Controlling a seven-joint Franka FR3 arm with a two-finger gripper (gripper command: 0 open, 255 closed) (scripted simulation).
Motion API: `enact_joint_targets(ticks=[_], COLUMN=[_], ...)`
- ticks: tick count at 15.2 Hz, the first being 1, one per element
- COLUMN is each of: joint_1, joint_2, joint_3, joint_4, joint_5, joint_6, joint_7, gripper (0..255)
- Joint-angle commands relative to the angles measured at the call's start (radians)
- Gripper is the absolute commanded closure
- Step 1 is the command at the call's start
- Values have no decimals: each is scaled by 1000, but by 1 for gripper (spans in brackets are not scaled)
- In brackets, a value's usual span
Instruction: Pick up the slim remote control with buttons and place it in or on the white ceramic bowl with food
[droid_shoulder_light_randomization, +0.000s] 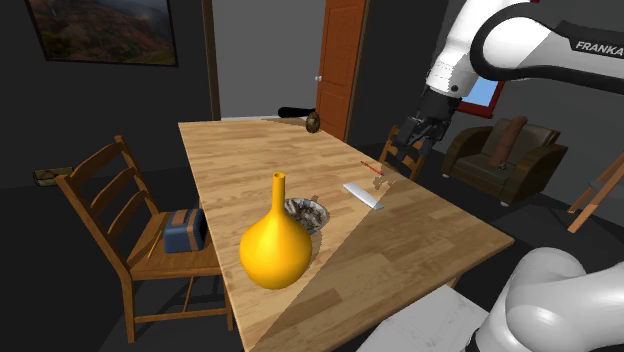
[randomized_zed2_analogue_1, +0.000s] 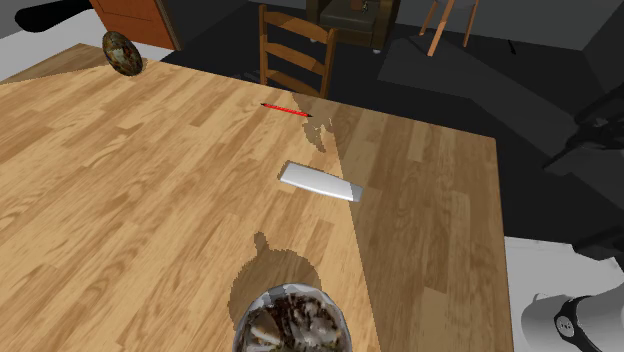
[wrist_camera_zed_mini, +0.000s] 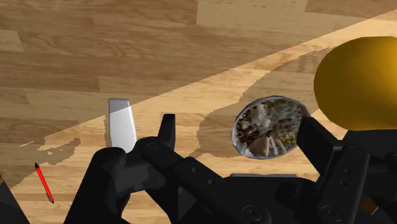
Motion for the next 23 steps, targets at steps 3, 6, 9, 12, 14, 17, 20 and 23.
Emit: enact_joint_targets(ticks=[3,6,9,12,14,17,20,23], joint_1=[-6,-15,-23,-30,-33,-38,-43,-49], joint_2=[45,119,202,292,355,456,561,671], joint_3=[-24,-59,-95,-130,-152,-186,-217,-245], joint_4=[-12,-22,-21,-9,5,34,74,124], joint_5=[-12,-26,-37,-42,-42,-36,-22,2], joint_6=[47,116,183,246,286,342,391,432], joint_7=[-21,-53,-85,-118,-140,-176,-214,-255], gripper=[0,0,0,0,0,0,0,0])
